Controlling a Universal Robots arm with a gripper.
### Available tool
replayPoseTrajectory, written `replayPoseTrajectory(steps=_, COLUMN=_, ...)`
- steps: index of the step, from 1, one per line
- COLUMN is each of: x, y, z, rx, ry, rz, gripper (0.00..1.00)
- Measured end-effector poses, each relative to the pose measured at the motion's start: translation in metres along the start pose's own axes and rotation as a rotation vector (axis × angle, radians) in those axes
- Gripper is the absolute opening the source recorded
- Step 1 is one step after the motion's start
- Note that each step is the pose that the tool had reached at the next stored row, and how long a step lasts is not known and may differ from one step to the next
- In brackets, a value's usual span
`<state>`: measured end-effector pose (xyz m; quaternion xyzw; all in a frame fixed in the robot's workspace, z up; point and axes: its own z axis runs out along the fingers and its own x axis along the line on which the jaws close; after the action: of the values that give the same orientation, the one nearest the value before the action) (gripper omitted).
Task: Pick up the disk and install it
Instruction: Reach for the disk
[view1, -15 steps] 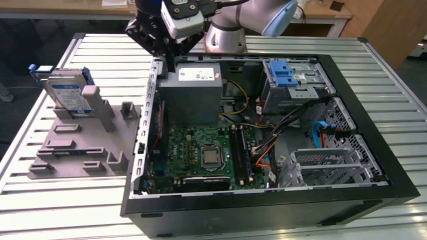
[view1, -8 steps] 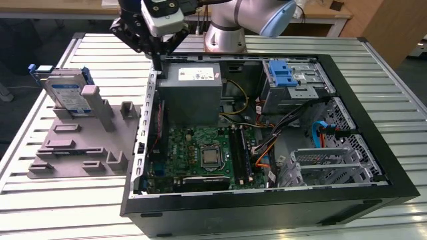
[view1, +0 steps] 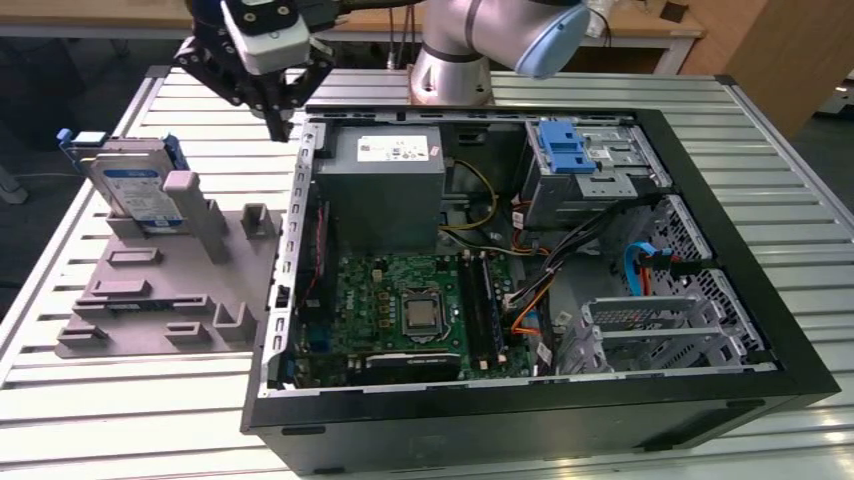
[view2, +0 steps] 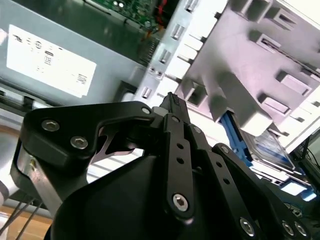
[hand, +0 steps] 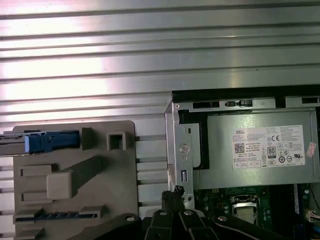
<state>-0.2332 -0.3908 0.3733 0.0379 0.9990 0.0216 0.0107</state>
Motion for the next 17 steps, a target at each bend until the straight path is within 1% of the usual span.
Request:
replayPoseTrajectory(steps=6, x=0.0275, y=0.0003, z=0.0023, rx=0.0001, ry=0.0001, rz=0.000, gripper=0.11)
replayPoseTrajectory(steps=7, x=0.0366, y=0.0013, z=0.0033, rx=0.0001, ry=0.0002, rz=0.000, gripper=0.11)
replayPoseTrajectory(steps=11, x=0.0532, y=0.0048, z=0.0058, rx=0.0000, ry=0.0002, rz=0.000, gripper=0.11)
replayPoseTrajectory(steps=17, x=0.0808, y=0.0051, z=0.0095, rx=0.0001, ry=0.0005, rz=0.000, gripper=0.11)
